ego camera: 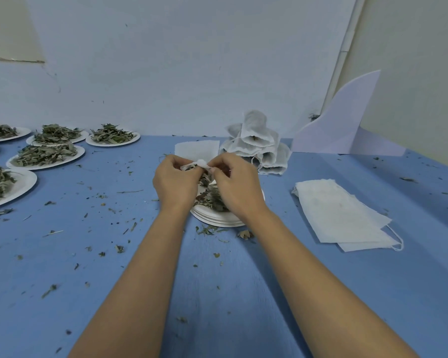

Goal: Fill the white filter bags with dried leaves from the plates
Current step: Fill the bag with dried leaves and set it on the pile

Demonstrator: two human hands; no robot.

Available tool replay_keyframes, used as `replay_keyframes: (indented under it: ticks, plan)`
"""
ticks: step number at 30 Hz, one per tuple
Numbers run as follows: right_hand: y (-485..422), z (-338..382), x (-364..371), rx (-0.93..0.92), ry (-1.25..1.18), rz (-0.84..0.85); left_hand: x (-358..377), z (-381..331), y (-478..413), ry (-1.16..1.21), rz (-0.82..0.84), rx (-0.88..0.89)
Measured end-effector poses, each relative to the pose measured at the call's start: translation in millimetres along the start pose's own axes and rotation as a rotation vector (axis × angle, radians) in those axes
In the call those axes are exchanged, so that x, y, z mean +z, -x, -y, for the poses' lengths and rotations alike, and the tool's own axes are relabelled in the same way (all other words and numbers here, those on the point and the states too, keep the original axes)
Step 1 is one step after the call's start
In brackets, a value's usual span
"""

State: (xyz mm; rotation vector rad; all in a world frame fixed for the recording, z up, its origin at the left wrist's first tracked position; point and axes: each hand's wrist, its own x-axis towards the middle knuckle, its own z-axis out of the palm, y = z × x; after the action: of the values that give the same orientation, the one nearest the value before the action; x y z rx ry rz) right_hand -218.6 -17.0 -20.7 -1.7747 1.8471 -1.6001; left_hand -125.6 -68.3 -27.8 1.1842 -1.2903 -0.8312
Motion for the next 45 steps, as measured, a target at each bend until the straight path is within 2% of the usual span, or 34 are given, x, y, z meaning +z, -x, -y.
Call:
replay_keyframes:
  ticks: [3, 7, 11, 14, 17, 19, 21, 25, 28, 32, 38, 45]
  plan:
    - [1.1, 0.0, -0.5, 0.033, -0.088, 0.023, 0.5, -3.6, 4.1, -0.040, -0.055, 0.023]
    - [-0.7, 2.5, -4.2, 0.145, -0.332, 0.040, 6.2, -12.6, 11.2, -0.007, -0.127, 0.099]
    - [-2.8, 2.9, 0.0, 0.184, -0.353, 0.033, 7.2, -12.1, 10.9, 0.015, -0.129, 0.112]
    - [-5.1, -1.7, 1.0, 0.212, -0.305, -0.028, 6.6, -11.3, 9.7, 0.037, 0.005, 0.130]
    - [-10.4, -5.9, -5.1, 0.273, -0.369, -0.102, 4.9, -13.6, 8.8, 0.146, 0.260, 0.075]
    - [-13.1, -7.7, -9.7, 0.305, -0.420, -0.130, 3.8, -13.9, 8.9, 0.122, 0.398, 0.081]
    - [-14.0, -8.7, -12.6, 0.320, -0.437, -0.145, 3.1, -13.4, 9.9, 0.083, 0.456, 0.133]
    - [-13.8, -9.8, -15.4, 0.337, -0.428, -0.136, 1.1, -13.3, 12.2, 0.104, 0.407, 0.179]
    - [-13.5, -8.7, -15.9, 0.357, -0.479, -0.094, -1.7, -11.4, 8.4, 0.024, 0.322, 0.217]
    - [-12.3, -9.3, -12.8, 0.335, -0.375, -0.070, -3.1, -4.2, 3.9, -0.070, 0.244, 0.247]
    - [-6.1, -5.9, -9.9, 0.165, -0.174, -0.076, 3.1, -0.1, 4.8, -0.193, 0.169, 0.350]
    - [0.2, 7.0, -5.2, -0.013, -0.190, 0.053, 1.4, 2.4, 5.4, -0.444, -0.001, 0.305]
